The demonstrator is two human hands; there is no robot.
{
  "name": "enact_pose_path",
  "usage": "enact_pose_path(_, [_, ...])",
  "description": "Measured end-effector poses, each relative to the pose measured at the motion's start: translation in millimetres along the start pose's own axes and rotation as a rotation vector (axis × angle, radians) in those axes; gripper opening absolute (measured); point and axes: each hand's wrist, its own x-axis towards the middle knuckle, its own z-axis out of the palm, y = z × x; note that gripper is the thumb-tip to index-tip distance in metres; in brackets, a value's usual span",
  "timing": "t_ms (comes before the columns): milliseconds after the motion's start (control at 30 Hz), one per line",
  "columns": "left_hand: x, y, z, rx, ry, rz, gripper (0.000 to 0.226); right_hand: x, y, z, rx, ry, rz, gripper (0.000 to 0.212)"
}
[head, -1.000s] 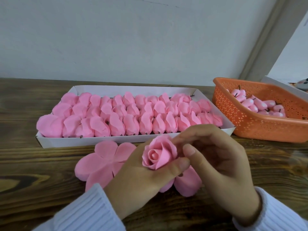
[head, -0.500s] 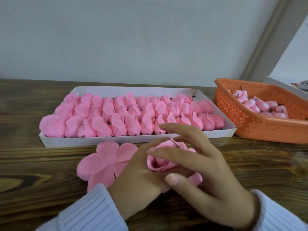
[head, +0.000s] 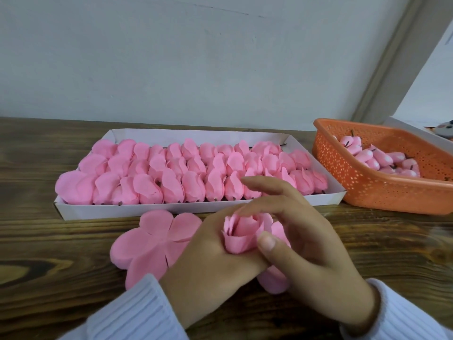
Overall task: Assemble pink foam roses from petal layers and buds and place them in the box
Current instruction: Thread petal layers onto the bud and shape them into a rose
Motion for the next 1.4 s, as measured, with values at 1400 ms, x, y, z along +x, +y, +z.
enact_pose_path(1400, [-0.3, 4.0, 6.9, -0.421, -0.052, 0.014, 0.029, 3.5, -1.1, 6.9, 0.935, -0.106, 0.560, 0.050])
